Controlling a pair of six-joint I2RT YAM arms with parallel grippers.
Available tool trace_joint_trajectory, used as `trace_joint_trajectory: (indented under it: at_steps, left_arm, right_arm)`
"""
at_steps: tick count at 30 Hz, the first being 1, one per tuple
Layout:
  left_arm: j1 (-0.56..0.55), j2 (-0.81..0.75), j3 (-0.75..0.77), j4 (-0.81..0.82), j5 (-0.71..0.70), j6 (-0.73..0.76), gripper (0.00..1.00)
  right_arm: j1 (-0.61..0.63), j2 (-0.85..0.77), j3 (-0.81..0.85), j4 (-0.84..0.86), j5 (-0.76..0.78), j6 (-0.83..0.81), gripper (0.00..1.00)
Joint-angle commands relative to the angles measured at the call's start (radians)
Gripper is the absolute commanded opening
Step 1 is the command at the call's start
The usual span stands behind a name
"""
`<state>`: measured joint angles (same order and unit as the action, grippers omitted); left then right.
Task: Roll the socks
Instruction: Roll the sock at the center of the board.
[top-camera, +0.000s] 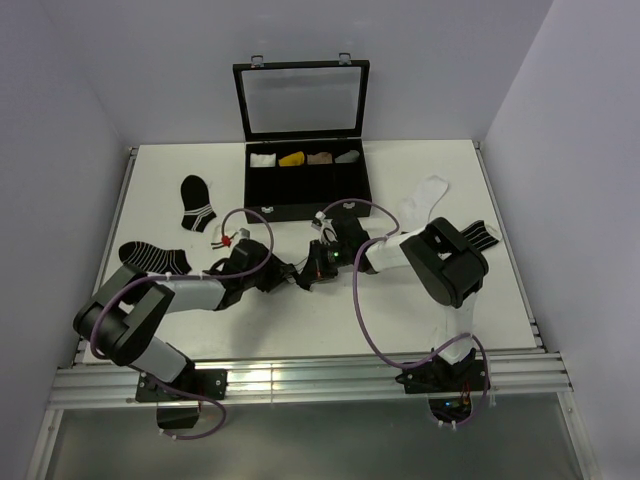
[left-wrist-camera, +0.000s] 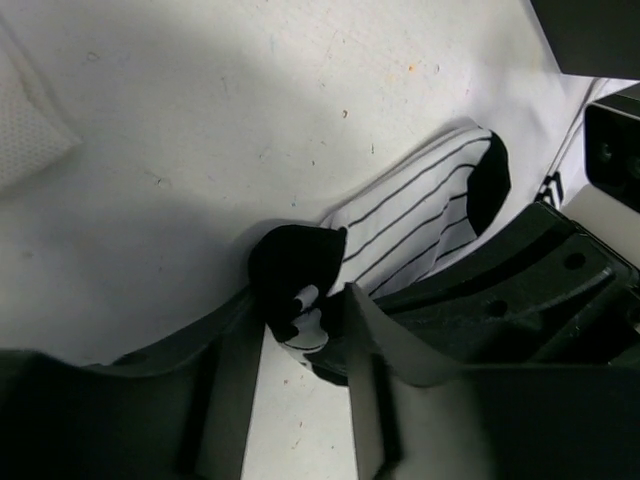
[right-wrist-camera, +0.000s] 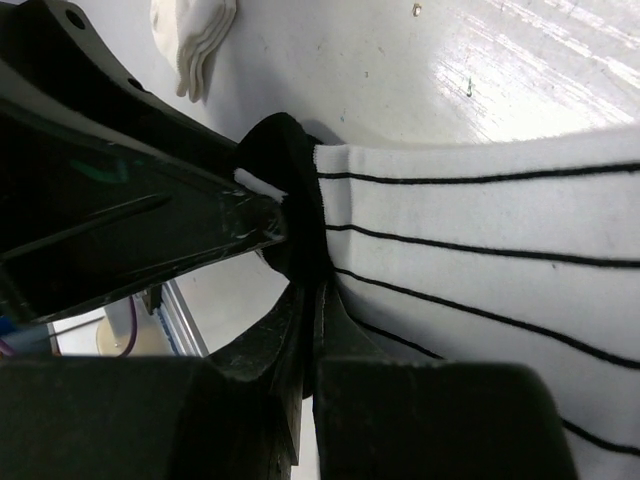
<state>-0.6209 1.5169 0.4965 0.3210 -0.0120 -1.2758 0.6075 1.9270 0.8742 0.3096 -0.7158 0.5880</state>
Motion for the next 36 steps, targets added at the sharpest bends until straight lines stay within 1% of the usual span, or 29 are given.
trace_joint_trajectory:
  at_steps: [1, 2, 4, 5, 7, 8, 11, 12, 13, 15, 16, 18, 19, 21, 22, 25, 26, 27, 29, 31, 36]
  left_arm:
    - [-0.01, 0.057, 0.017, -0.062, 0.003, 0.018, 0.4]
    - [-0.01, 0.061, 0.025, -0.065, 0.003, 0.021, 0.36]
    - [-0.01, 0.072, 0.03, -0.069, 0.003, 0.023, 0.31]
    - [-0.01, 0.075, 0.034, -0.071, 0.004, 0.024, 0.25]
    - [-0.01, 0.075, 0.037, -0.08, 0.003, 0.029, 0.19]
    - [-0.01, 0.074, 0.042, -0.091, 0.0, 0.036, 0.13]
    - [-0.011, 0.069, 0.056, -0.126, -0.009, 0.05, 0.0]
    - [-0.011, 0.065, 0.059, -0.135, -0.012, 0.052, 0.0]
    - [-0.011, 0.062, 0.06, -0.145, -0.017, 0.055, 0.0]
    - [-0.011, 0.058, 0.076, -0.183, -0.029, 0.065, 0.0]
    - [-0.011, 0.052, 0.082, -0.198, -0.034, 0.07, 0.0]
    - [-0.011, 0.052, 0.1, -0.233, -0.043, 0.084, 0.0]
    - [-0.011, 0.054, 0.106, -0.243, -0.043, 0.088, 0.0]
    - [-0.011, 0.058, 0.125, -0.264, -0.045, 0.101, 0.0]
    - [-0.011, 0.06, 0.132, -0.284, -0.045, 0.104, 0.0]
    - [-0.011, 0.065, 0.157, -0.313, -0.04, 0.118, 0.0]
    - [-0.011, 0.063, 0.16, -0.316, -0.04, 0.121, 0.0]
    - [-0.011, 0.068, 0.165, -0.318, -0.037, 0.124, 0.0]
    - [-0.011, 0.074, 0.172, -0.318, -0.032, 0.125, 0.0]
    - [-0.011, 0.08, 0.177, -0.318, -0.022, 0.122, 0.0]
    - [-0.011, 0.077, 0.177, -0.318, -0.02, 0.118, 0.0]
  right_arm:
    - [-0.011, 0.017, -0.021, 0.011, 0.021, -0.002, 0.04]
    - [-0.011, 0.01, -0.023, 0.011, 0.022, -0.005, 0.05]
    - [-0.011, 0.006, -0.024, 0.01, 0.027, -0.005, 0.05]
    - [-0.011, 0.004, -0.026, 0.01, 0.03, -0.011, 0.06]
    - [-0.011, -0.005, -0.029, 0.006, 0.033, -0.016, 0.08]
    - [-0.011, -0.01, -0.029, 0.011, 0.035, -0.025, 0.08]
    - [-0.009, -0.037, -0.038, 0.002, 0.068, -0.051, 0.12]
    - [-0.009, -0.061, -0.047, -0.004, 0.093, -0.06, 0.14]
    - [-0.008, -0.075, -0.05, -0.006, 0.104, -0.074, 0.19]
    - [-0.002, -0.112, -0.064, -0.024, 0.16, -0.092, 0.24]
    - [0.003, -0.131, -0.069, -0.032, 0.189, -0.105, 0.29]
    - [0.024, -0.196, -0.079, -0.052, 0.237, -0.14, 0.34]
    - [0.035, -0.218, -0.086, -0.055, 0.298, -0.154, 0.39]
    - [0.078, -0.284, -0.09, -0.082, 0.379, -0.197, 0.42]
    - [0.095, -0.304, -0.093, -0.089, 0.454, -0.229, 0.45]
    - [0.169, -0.355, -0.099, -0.098, 0.567, -0.296, 0.45]
    - [0.188, -0.362, -0.099, -0.095, 0.629, -0.315, 0.45]
    - [0.228, -0.367, -0.099, -0.089, 0.659, -0.332, 0.45]
    - [0.267, -0.37, -0.112, -0.064, 0.714, -0.373, 0.45]
    - [0.31, -0.369, -0.124, -0.03, 0.749, -0.395, 0.45]
    - [0.365, -0.333, -0.124, -0.014, 0.828, -0.438, 0.46]
